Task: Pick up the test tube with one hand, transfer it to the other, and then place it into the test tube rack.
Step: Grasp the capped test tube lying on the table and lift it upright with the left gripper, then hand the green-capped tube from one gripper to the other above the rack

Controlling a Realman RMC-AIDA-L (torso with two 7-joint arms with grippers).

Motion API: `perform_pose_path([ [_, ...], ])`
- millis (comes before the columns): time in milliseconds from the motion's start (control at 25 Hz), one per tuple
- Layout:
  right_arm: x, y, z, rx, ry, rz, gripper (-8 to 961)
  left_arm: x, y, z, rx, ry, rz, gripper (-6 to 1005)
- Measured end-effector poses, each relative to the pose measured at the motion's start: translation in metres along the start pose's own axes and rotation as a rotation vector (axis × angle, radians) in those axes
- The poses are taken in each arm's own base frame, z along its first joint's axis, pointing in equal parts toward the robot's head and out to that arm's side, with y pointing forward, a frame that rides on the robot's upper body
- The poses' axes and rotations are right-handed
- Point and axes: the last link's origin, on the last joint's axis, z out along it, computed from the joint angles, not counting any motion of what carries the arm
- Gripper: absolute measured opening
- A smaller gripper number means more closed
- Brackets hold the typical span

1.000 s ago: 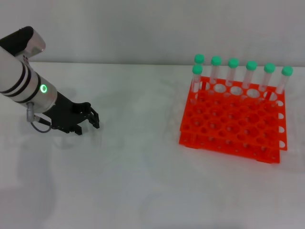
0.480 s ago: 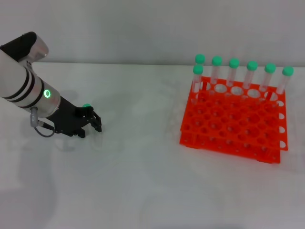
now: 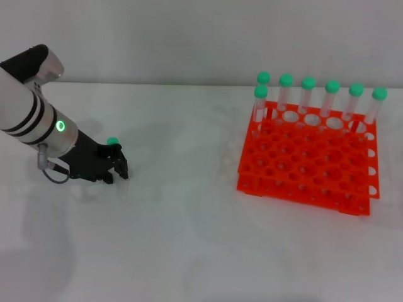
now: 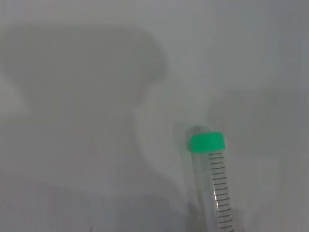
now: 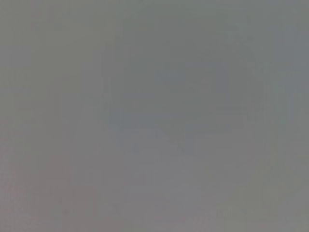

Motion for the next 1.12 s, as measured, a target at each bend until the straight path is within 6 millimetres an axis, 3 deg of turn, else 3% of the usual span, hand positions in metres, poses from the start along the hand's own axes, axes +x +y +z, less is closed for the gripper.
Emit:
perform_pose_path([
  [40,0.0,0.0,0.0,0.0,0.0,0.0,646,0.0,0.0,0.0,0.0,-0.002,0.001,339],
  [440,0.0,0.001,0.001,-0.003,-0.001,0.0,640,-0.003,0.0,-0.003,0.009,-0.036,0.019,340],
  [720,0.001,0.001,-0.001,-0.001,0.002,0.0,636,-0.001,0.001,-0.004,0.015,-0.031,0.049,262],
  [880,0.002,-0.001,-0.002,0.003,0.005,0.0,634,0.014,0.003,-0.012,0.001,0.055,0.082,192],
  [1120,0.004,-0.004,-0.005,0.012,0.014,0.0,630,0.04,0.014,-0.022,-0.147,0.283,0.132,192],
])
